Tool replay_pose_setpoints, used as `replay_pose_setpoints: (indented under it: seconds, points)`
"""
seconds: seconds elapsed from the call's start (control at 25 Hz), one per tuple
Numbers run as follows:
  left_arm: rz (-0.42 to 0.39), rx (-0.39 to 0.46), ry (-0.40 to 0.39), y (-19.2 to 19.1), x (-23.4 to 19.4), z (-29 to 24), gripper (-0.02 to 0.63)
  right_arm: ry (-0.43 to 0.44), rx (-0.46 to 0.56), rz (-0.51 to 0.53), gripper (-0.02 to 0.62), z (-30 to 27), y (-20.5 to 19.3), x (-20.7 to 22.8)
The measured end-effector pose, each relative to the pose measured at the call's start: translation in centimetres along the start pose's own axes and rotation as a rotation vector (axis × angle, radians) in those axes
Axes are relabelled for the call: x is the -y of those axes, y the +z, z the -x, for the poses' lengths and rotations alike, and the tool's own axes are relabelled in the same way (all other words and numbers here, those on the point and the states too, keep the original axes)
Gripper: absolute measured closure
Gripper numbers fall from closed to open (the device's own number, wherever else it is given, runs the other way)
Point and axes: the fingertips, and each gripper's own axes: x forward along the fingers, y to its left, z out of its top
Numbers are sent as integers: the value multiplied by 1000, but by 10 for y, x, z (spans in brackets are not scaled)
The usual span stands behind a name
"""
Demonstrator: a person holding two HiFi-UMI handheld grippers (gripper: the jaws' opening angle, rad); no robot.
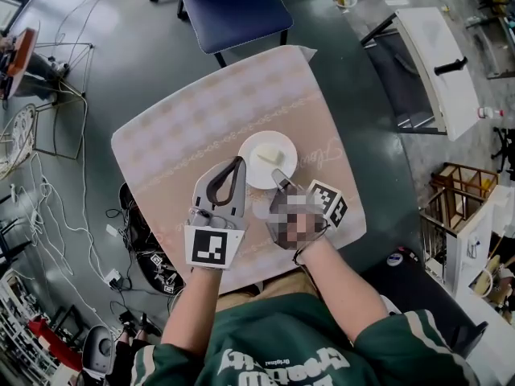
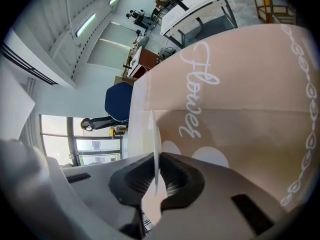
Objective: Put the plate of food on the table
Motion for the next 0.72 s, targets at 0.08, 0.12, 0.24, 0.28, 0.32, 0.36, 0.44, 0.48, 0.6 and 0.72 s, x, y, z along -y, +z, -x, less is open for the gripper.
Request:
replay_pose_setpoints:
  seconds: [0.08,0.12,0.24,0.28,0.32,0.36,0.44,0.48,0.6,0.72]
  points:
    - [12,7,-2,0,-1,-3,597,-40,6,17,561,0,1,3]
    - [16,10,-4,0,-1,-5,597,-56,8,35,560,-1,1,4]
    - [38,9,-16,-1,1,-8,597,-125,2,122,560,0,2,8]
    - [43,9,-21,-1,1,-10,597,-149,5,148,558,1,4,9]
    - [43,10,-25,0,2,-11,597,-164,12,165,551,2,6,10]
    - [42,12,-28,1,2,-12,597,-173,19,175,534,3,8,10]
    - [41,18,-34,4,4,-13,597,-184,28,184,491,6,10,12]
    - [41,20,-37,5,5,-13,597,-191,32,188,482,7,11,13]
    - [40,20,-42,6,7,-12,597,-219,50,197,476,16,15,22]
    - [45,19,-43,4,9,-9,597,-226,59,170,470,22,14,34]
